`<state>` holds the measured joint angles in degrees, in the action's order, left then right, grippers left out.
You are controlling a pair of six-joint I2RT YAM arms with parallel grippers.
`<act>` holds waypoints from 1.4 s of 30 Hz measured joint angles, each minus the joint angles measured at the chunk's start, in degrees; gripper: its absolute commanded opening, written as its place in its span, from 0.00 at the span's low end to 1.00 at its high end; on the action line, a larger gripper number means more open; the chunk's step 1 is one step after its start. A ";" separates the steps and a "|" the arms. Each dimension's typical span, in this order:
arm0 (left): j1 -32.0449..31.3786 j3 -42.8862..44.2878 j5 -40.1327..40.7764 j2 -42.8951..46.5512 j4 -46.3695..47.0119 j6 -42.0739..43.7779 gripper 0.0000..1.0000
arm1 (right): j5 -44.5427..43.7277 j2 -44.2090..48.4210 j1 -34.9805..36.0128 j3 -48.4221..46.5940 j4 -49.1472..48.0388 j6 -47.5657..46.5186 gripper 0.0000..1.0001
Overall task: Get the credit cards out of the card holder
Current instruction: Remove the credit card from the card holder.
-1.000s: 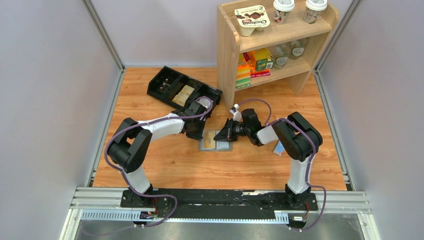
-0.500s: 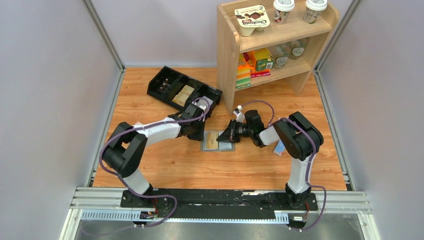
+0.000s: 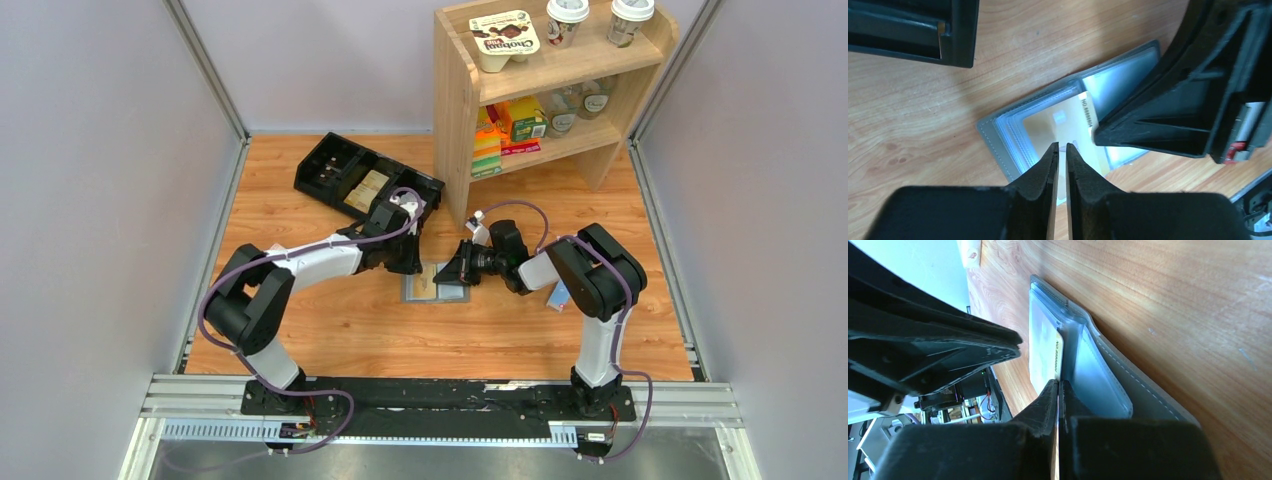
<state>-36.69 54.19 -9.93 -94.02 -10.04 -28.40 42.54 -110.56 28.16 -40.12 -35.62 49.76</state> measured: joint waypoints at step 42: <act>0.09 2.34 1.31 -5.09 -2.47 0.22 0.08 | 0.13 0.83 -2.36 -2.38 8.98 -4.35 0.03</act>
<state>-36.60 56.53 -8.62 -99.11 -12.51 -28.18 42.68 -109.73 25.80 -42.50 -26.63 45.41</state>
